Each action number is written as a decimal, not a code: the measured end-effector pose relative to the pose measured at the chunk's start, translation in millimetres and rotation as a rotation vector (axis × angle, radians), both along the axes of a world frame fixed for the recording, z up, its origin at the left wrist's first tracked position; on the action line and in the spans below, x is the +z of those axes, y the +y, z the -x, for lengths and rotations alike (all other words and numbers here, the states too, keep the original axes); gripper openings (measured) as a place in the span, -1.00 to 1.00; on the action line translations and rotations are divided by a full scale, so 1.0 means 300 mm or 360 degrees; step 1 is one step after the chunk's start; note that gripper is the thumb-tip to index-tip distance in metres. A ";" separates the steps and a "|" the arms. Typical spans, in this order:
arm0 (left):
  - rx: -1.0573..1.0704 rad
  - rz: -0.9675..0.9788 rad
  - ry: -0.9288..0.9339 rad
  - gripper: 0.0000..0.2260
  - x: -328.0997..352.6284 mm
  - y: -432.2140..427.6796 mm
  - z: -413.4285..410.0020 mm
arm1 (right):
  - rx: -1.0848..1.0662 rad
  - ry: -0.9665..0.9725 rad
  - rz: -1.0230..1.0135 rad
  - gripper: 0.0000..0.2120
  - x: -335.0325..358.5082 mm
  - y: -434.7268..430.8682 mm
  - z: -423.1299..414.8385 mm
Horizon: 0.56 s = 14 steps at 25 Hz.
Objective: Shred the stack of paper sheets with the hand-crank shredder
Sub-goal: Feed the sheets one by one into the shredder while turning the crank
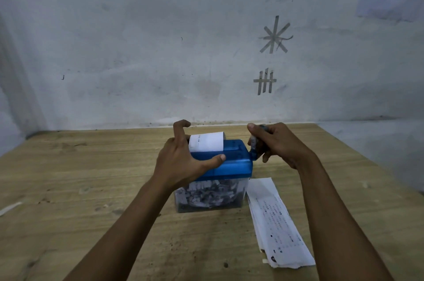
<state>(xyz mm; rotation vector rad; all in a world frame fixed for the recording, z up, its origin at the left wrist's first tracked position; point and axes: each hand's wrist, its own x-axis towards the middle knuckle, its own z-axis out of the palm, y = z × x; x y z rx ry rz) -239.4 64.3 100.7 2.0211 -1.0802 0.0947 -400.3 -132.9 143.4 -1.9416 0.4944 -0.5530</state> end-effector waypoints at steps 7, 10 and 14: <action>0.0017 0.0021 -0.0054 -0.03 -0.008 -0.004 -0.008 | -0.0222 0.0173 -0.0912 -0.76 -0.156 -0.007 -0.135; 0.0043 -0.0038 -0.0131 0.05 -0.003 0.002 -0.007 | -0.0247 0.0210 -0.1379 -0.69 -0.191 0.013 -0.126; 0.0163 -0.0082 -0.0113 0.11 0.005 0.004 0.005 | -0.0307 0.0366 -0.1152 -0.74 -0.233 0.058 -0.072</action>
